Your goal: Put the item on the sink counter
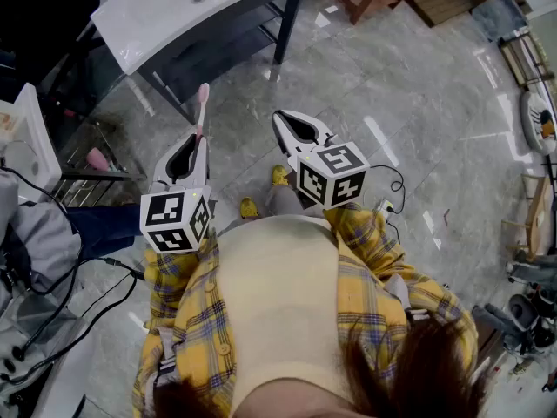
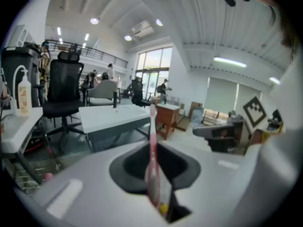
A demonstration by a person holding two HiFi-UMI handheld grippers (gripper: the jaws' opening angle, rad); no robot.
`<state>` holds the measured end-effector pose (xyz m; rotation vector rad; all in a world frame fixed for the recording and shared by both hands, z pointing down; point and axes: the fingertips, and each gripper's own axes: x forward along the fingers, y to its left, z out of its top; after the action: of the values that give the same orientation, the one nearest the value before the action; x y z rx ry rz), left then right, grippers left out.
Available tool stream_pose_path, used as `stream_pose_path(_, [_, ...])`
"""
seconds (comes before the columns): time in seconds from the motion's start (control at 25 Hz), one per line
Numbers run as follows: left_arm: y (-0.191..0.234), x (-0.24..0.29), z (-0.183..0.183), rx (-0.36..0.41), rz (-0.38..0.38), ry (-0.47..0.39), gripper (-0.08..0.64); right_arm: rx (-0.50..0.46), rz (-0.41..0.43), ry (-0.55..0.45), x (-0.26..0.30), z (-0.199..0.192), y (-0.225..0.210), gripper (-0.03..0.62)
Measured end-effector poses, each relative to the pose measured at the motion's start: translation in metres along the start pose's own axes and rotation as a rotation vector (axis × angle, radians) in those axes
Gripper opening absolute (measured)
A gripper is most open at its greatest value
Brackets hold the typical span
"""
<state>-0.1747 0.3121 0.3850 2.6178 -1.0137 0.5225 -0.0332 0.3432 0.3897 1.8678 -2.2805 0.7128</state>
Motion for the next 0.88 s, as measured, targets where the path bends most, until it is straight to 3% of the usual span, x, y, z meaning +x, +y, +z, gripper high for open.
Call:
stream_pose_path(0.48, [0.002,0.004,-0.002,-0.016,0.014,0.006,0.052,0.018,0.035,-0.001,0.006,0.0,0.0,0.014])
stream_pose_path(0.88, [0.006,0.034,0.009,-0.027,0.039,0.018,0.052,0.021,0.067,0.019,0.032,0.013,-0.025,0.014])
